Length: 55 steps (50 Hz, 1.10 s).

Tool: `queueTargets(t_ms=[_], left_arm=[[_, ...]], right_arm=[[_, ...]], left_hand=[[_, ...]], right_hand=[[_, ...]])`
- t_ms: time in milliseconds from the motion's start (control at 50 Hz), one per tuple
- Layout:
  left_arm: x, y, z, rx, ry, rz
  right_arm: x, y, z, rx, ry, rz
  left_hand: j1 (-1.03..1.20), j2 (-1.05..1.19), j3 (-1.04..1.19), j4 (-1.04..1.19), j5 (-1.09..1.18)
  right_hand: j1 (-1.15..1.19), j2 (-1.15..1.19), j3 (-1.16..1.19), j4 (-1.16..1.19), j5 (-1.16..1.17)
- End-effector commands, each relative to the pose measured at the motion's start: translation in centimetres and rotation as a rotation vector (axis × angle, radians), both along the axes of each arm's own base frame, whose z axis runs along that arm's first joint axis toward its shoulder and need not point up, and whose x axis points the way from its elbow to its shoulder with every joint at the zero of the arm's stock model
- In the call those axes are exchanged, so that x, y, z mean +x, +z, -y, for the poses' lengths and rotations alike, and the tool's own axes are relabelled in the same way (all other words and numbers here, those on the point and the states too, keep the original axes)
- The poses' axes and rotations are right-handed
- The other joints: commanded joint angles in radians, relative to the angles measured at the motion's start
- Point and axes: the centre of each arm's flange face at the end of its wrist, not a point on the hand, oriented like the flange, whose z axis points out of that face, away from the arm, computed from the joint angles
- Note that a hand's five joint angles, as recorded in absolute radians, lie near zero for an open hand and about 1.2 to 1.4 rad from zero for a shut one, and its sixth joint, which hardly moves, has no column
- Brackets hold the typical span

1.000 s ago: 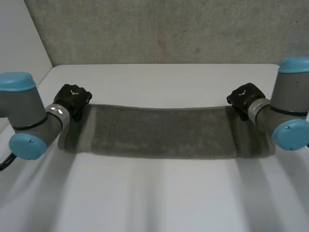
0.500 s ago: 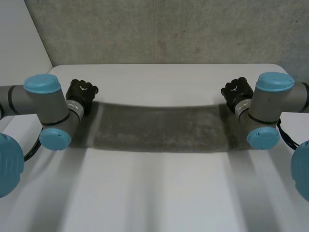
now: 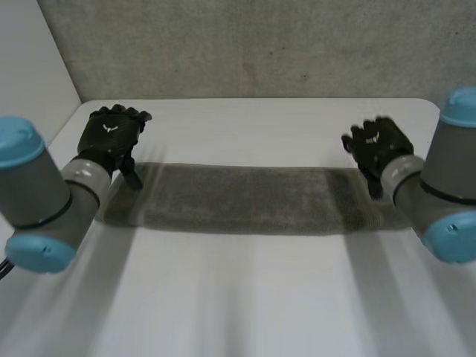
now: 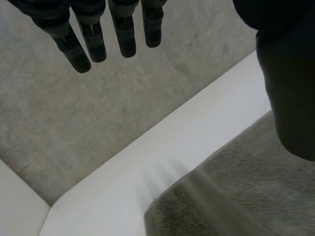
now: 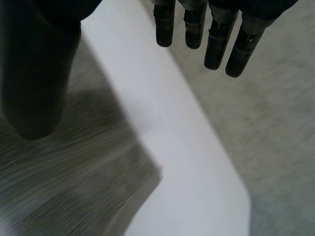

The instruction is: Fold the towel.

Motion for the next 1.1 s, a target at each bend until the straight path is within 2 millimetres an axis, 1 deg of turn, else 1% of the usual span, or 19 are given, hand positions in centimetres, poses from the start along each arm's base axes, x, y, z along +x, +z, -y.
queueTargets(t_ms=[20, 100, 280, 320, 340, 380, 420, 560, 700, 820, 880, 920, 940, 980, 1000, 1020, 1040, 1080, 1100], left_arm=[[0.5, -1.6, -3.5, 0.034, -0.036, 0.012], [0.6, -2.3, -4.4, 0.052, -0.039, 0.018], [0.6, -2.6, -4.3, 0.037, -0.039, 0.013], [0.6, -2.6, -4.3, 0.037, -0.039, 0.013], [0.6, -2.6, -4.3, 0.037, -0.039, 0.013], [0.6, -2.6, -4.3, 0.036, -0.039, 0.013], [0.6, -2.6, -4.2, 0.036, -0.037, 0.013], [0.6, -2.4, -4.3, 0.033, -0.036, 0.011], [0.7, -1.9, -4.5, 0.02, -0.037, 0.007], [0.7, -1.6, -4.6, 0.012, -0.037, 0.001], [0.7, -1.4, -4.6, 0.008, -0.037, 0.0], [0.7, -1.4, -4.6, 0.008, -0.037, 0.0], [0.7, -1.4, -4.6, 0.008, -0.037, 0.0], [0.7, -1.4, -4.5, 0.006, -0.035, 0.0], [0.7, -1.4, -4.5, 0.006, -0.035, 0.0], [0.7, -1.3, -4.5, 0.003, -0.035, -0.001], [0.7, -1.3, -4.5, 0.003, -0.035, -0.001], [0.8, -1.3, -4.4, 0.002, -0.032, -0.002], [0.8, -1.3, -4.4, 0.002, -0.032, -0.002]], right_arm=[[-2.2, -3.8, -1.9, 0.164, -0.034, -0.055], [-3.8, -5.0, -0.8, 0.177, -0.082, -0.052], [-4.7, -8.3, 1.1, 0.217, -0.118, -0.063], [-4.9, -9.0, 1.9, 0.206, -0.127, -0.063], [-4.9, -9.0, 1.9, 0.206, -0.127, -0.063], [-5.3, -9.1, 2.9, 0.171, -0.142, -0.062], [-5.9, -9.1, 3.4, 0.163, -0.16, -0.064], [-8.5, -7.8, 5.3, 0.109, -0.239, -0.1], [-13.2, -3.1, 7.8, -0.035, -0.364, -0.188], [-13.8, -0.8, 9.3, -0.123, -0.373, -0.249], [-11.8, 0.8, 9.2, -0.177, -0.328, -0.253], [-6.0, 2.3, 7.4, -0.244, -0.193, -0.229], [-5.9, 2.3, 7.4, -0.245, -0.193, -0.228], [-0.7, 3.5, 5.0, -0.299, -0.074, -0.196], [-0.6, 3.5, 4.9, -0.3, -0.073, -0.196], [1.7, 3.7, 3.5, -0.318, -0.023, -0.19], [1.7, 3.7, 3.5, -0.318, -0.022, -0.19], [7.0, 4.2, 0.0, -0.366, 0.108, -0.156], [7.0, 4.2, 0.0, -0.366, 0.109, -0.156]], left_hand=[[-0.102, -0.084, -0.068, -0.096, -0.222], [-0.102, -0.084, -0.068, -0.096, -0.222], [-0.102, -0.084, -0.068, -0.096, -0.222], [-0.102, -0.084, -0.068, -0.096, -0.222], [-0.102, -0.084, -0.068, -0.096, -0.222], [-0.102, -0.084, -0.068, -0.096, -0.222], [-0.105, -0.087, -0.071, -0.099, -0.225], [-0.105, -0.087, -0.071, -0.099, -0.225], [-0.105, -0.087, -0.071, -0.099, -0.225], [-0.105, -0.087, -0.071, -0.099, -0.225], [-0.105, -0.087, -0.071, -0.099, -0.225], [-0.105, -0.087, -0.071, -0.099, -0.225], [-0.105, -0.087, -0.071, -0.099, -0.225], [-0.105, -0.087, -0.071, -0.099, -0.225], [-0.105, -0.087, -0.071, -0.099, -0.225], [-0.105, -0.087, -0.071, -0.099, -0.225], [-0.105, -0.087, -0.071, -0.099, -0.225], [-0.105, -0.087, -0.071, -0.099, -0.225], [-0.105, -0.087, -0.071, -0.099, -0.225]], right_hand=[[-0.055, -0.073, -0.071, -0.08, -0.065], [-0.01, -0.028, -0.026, -0.035, -0.02], [0.219, 0.201, 0.203, 0.194, 0.21], [0.561, 0.542, 0.544, 0.535, 0.551], [0.563, 0.545, 0.547, 0.538, 0.553], [1.031, 1.012, 1.014, 1.005, 1.021], [1.165, 1.147, 1.149, 1.14, 1.156], [1.167, 1.148, 1.15, 1.141, 1.157], [1.167, 1.148, 1.15, 1.141, 1.157], [1.167, 1.148, 1.15, 1.141, 1.157], [1.167, 1.148, 1.15, 1.141, 1.157], [1.167, 1.148, 1.15, 1.141, 1.157], [1.167, 1.148, 1.15, 1.141, 1.157], [1.167, 1.148, 1.15, 1.141, 1.157], [1.167, 1.148, 1.15, 1.141, 1.157], [1.167, 1.148, 1.15, 1.141, 1.157], [1.167, 1.148, 1.15, 1.141, 1.157], [1.167, 1.148, 1.15, 1.141, 1.157], [1.167, 1.148, 1.15, 1.141, 1.157]])
